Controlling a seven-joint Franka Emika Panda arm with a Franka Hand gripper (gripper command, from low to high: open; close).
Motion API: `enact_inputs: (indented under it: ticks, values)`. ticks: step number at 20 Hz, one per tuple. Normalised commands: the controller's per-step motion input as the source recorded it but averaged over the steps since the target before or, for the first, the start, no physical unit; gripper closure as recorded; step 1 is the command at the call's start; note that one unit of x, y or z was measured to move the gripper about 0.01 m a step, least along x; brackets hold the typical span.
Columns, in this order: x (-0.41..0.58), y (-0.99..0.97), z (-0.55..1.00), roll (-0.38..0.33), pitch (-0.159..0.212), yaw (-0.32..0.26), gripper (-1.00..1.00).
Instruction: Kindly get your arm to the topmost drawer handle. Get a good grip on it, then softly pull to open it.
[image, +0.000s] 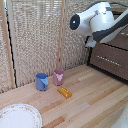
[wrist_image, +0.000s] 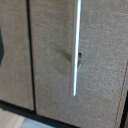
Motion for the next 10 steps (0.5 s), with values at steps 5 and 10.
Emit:
enact_inputs:
  ticks: [5, 10]
  values:
    - [-0.009, -0.75, 0.06, -0.070, -0.048, 0.100, -1.00]
    - [0.000, -0.72, 0.00, -0.007, -0.024, 0.131, -1.00]
